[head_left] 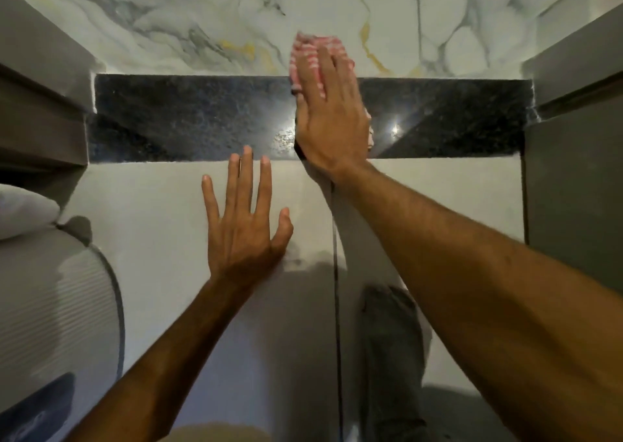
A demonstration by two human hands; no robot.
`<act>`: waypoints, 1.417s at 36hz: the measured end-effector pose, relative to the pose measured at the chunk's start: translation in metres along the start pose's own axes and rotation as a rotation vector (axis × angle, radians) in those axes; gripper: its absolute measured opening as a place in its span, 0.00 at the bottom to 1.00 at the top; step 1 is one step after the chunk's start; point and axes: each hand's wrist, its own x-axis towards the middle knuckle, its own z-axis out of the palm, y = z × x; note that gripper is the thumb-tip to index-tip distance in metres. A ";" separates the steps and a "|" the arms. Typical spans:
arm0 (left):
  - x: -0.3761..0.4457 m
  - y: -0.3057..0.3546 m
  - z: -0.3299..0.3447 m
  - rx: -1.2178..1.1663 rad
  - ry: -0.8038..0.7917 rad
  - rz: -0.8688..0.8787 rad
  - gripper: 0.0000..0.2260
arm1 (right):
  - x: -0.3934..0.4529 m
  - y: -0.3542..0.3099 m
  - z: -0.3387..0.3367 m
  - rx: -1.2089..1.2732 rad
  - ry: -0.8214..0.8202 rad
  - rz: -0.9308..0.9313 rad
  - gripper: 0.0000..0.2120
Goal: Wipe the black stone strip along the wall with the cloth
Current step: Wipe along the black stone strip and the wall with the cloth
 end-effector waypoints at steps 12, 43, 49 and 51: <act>0.010 0.017 -0.007 -0.087 -0.054 0.124 0.37 | -0.058 0.111 -0.034 -0.117 0.242 0.636 0.28; 0.034 0.073 -0.001 -0.081 0.023 0.309 0.35 | -0.086 0.114 -0.028 -0.007 0.207 0.413 0.29; 0.034 0.073 -0.005 -0.099 -0.041 0.300 0.36 | -0.064 0.142 -0.038 -0.074 0.265 0.710 0.28; 0.033 0.072 -0.003 -0.100 -0.024 0.303 0.35 | -0.035 0.148 -0.040 -0.091 0.245 0.717 0.29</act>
